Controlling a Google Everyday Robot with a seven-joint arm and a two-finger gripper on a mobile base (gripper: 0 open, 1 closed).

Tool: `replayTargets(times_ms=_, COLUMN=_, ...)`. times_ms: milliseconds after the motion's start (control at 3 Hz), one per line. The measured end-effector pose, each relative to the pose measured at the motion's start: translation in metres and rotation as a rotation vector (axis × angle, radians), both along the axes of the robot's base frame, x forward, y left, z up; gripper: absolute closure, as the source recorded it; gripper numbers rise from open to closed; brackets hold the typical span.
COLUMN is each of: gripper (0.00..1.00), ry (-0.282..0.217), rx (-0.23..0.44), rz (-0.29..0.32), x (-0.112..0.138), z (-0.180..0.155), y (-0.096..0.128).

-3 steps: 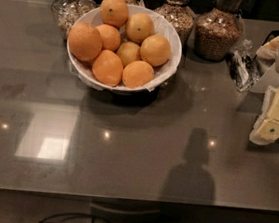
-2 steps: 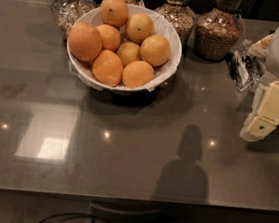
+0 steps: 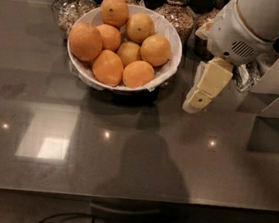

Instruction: Pick orange from white bowl

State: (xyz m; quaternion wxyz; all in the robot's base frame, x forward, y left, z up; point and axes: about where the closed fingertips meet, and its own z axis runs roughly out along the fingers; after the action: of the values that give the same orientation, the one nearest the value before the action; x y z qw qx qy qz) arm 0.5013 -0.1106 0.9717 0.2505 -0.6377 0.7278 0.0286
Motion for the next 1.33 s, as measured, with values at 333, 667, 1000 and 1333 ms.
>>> replayTargets(times_ms=333, gripper=0.0, ry=-0.035, rx=0.097, rz=0.074, x=0.013, z=0.017, y=0.036)
replayTargets(times_ms=667, gripper=0.0, ry=-0.036, rx=0.105, rz=0.077, x=0.013, z=0.019, y=0.038)
replayTargets(times_ms=1000, gripper=0.0, ry=-0.053, rx=0.123, rz=0.077, x=0.014, z=0.02, y=0.043)
replayTargets(times_ms=1333, gripper=0.0, ry=-0.111, rx=0.217, rz=0.139, x=0.025, z=0.031, y=0.088)
